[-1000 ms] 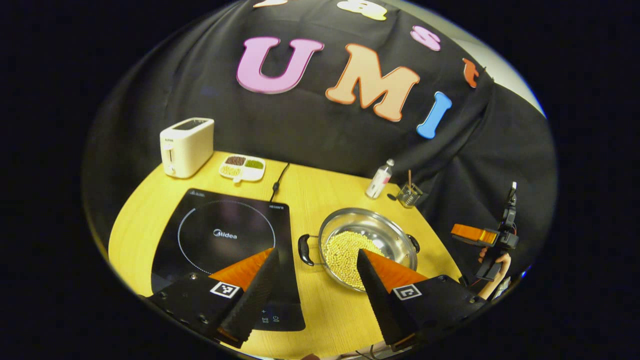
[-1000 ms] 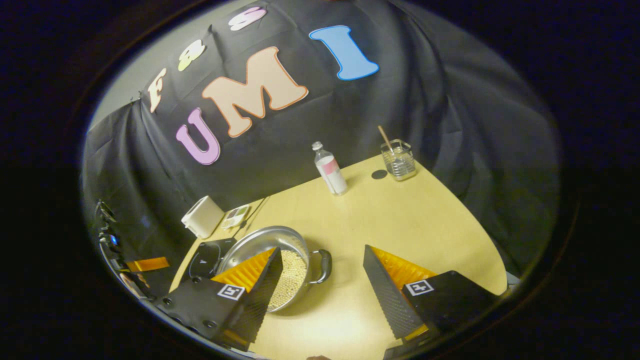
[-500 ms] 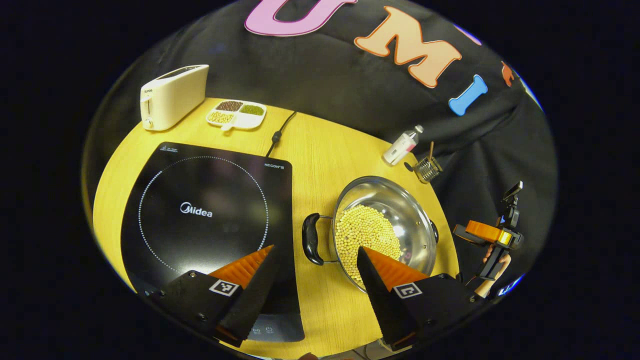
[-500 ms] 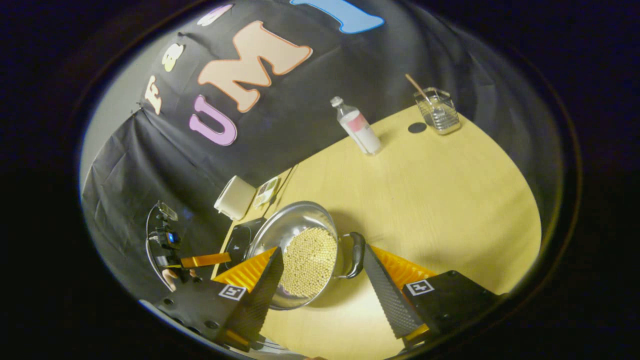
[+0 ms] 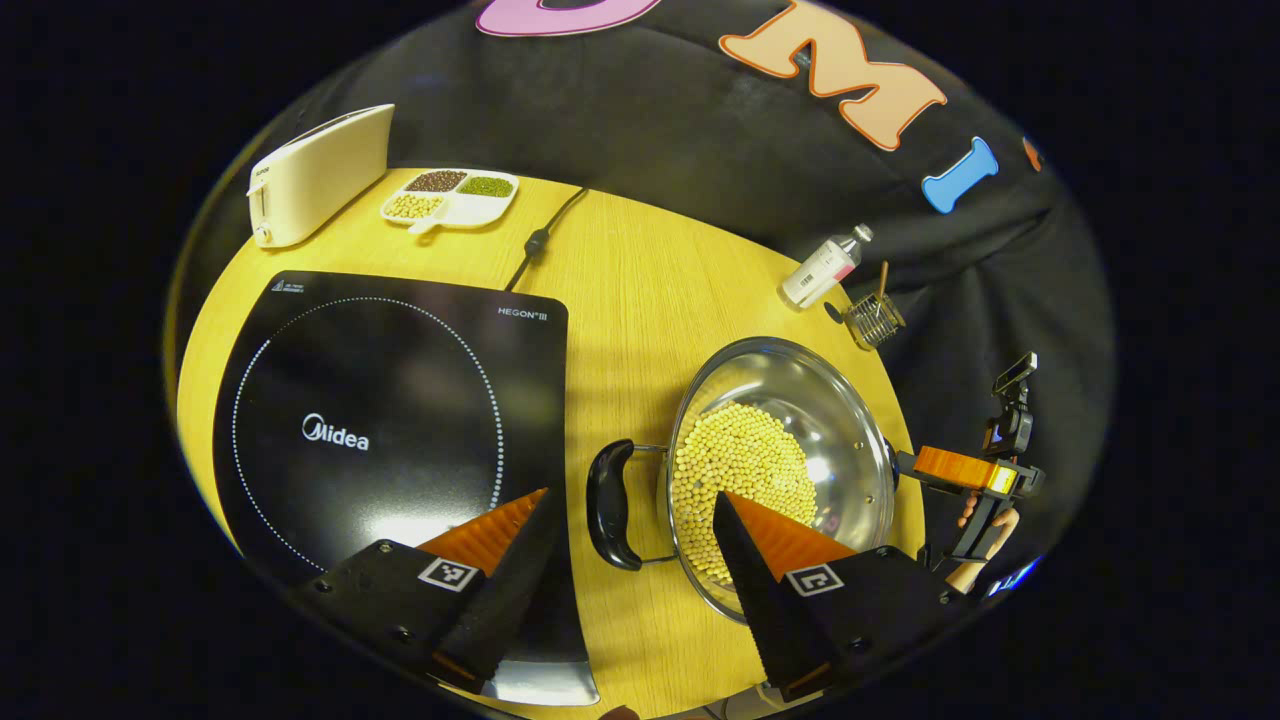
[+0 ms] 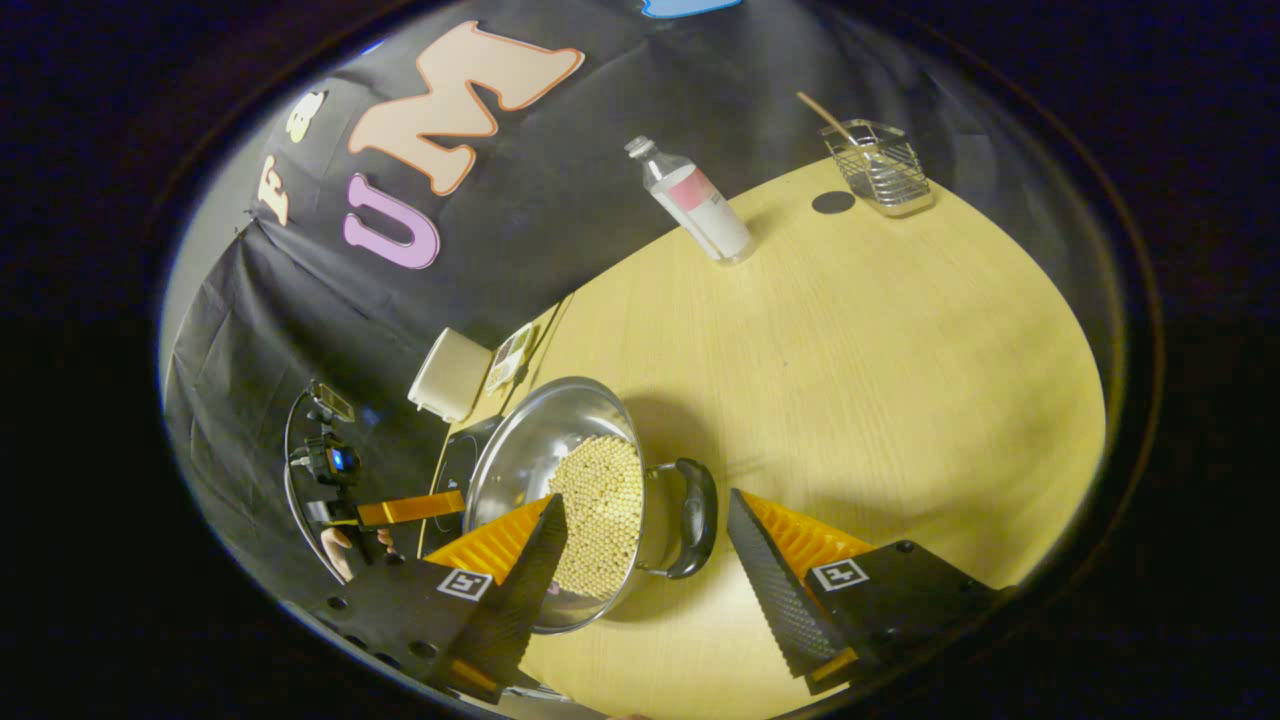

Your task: First push the handle of the pot to place it horizontally, then grasp the pot with both hands and set it on the induction cooktop.

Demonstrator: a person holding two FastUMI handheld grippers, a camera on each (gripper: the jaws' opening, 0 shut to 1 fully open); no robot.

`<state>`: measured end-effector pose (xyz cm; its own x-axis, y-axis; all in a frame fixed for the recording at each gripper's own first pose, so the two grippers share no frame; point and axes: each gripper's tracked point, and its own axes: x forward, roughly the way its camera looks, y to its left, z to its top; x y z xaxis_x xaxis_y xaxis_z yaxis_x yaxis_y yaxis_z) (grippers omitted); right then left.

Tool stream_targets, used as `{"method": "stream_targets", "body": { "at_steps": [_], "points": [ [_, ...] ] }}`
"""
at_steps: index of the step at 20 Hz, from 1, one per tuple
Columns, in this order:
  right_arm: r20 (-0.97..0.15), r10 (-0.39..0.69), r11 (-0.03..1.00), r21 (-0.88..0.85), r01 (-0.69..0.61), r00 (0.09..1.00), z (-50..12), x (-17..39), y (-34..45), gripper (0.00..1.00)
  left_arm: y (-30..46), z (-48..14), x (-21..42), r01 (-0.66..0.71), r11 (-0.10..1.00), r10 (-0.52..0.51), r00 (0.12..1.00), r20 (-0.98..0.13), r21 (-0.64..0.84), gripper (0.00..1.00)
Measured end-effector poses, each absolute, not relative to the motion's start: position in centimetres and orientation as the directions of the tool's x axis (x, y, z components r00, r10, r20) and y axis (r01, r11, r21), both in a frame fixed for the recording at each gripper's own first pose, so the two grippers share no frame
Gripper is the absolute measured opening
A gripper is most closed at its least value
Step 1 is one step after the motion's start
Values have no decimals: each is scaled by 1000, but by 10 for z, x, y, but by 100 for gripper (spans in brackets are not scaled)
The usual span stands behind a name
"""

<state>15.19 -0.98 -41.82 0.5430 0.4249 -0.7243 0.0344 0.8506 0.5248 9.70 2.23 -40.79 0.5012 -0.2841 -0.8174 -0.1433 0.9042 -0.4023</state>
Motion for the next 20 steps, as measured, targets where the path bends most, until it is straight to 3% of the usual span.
{"method": "stream_targets", "body": {
  "at_steps": [1,2,3,4,15,16,19,20],
  "points": [
    [-731,419,856,515,33,538,-423,151,-9,90,19,-408,100,-140,903,-289,500,-816,-406,100],
    [-738,412,864,503,29,534,-428,153,-10,99,17,-406,103,-133,902,-297,502,-812,-412,94],
    [-745,409,869,494,25,527,-430,151,-11,99,15,-406,104,-128,902,-300,502,-811,-413,98],
    [-750,412,870,493,23,517,-433,150,-10,91,14,-407,108,-123,904,-301,496,-814,-409,92],
    [-791,423,876,482,25,441,-466,151,-1,87,13,-426,119,-93,962,-190,449,-873,-257,88],
    [-796,421,879,476,22,435,-469,150,0,98,12,-428,118,-81,968,-178,445,-878,-237,88],
    [-809,418,885,465,16,412,-475,142,1,98,11,-432,116,-56,977,-161,439,-884,-206,87],
    [-813,413,889,458,13,411,-477,142,1,98,9,-433,115,-56,977,-163,435,-886,-207,94]
  ]
}}
